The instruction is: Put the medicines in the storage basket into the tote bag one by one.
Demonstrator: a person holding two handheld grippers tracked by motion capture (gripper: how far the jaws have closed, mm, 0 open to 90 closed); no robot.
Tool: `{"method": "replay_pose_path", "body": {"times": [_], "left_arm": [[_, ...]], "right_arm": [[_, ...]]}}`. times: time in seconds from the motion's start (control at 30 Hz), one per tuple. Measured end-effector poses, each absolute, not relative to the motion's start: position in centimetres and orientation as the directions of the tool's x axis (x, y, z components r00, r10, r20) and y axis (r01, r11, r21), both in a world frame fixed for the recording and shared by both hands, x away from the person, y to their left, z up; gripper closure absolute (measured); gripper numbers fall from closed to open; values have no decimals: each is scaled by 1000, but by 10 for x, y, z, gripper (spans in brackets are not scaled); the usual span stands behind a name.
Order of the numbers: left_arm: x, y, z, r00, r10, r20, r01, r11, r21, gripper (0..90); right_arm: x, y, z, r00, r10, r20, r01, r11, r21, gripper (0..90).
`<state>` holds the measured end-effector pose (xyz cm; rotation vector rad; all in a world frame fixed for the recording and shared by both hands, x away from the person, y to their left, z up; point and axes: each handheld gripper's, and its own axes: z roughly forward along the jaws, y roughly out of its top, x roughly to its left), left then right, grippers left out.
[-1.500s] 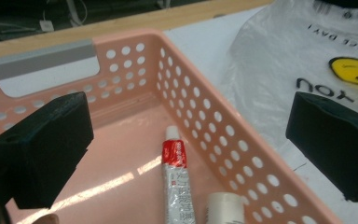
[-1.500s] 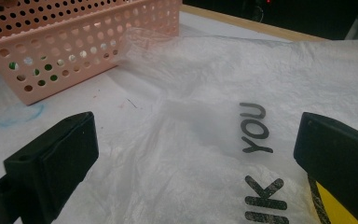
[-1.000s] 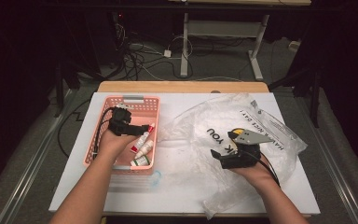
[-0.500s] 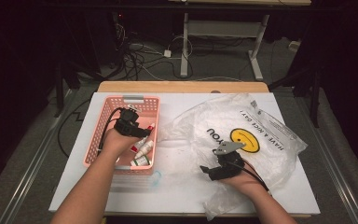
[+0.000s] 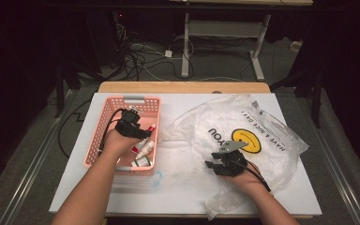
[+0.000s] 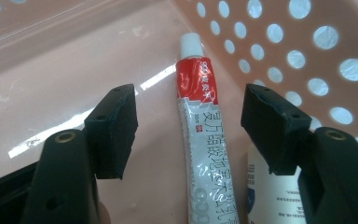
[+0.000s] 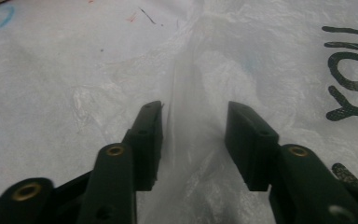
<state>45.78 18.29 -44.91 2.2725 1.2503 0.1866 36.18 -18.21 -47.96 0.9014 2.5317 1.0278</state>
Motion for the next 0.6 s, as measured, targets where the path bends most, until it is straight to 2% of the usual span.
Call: {"method": "replay_pose_path", "body": {"times": [0.2,0.33,0.6], "left_arm": [[460,180,-454,566,817,-112,752,-456,476,358],[461,178,-458,566,817,-109,760,-466,453,409],[464,173,-461,583,806,-98,761,-500,413,463]], "right_arm": [[363,-184,-480,-764,645,-19,453,557,696,753],[365,-186,-480,-759,651,-23,453,553,699,884],[365,-189,-476,-750,662,-10,452,523,722,900]]}}
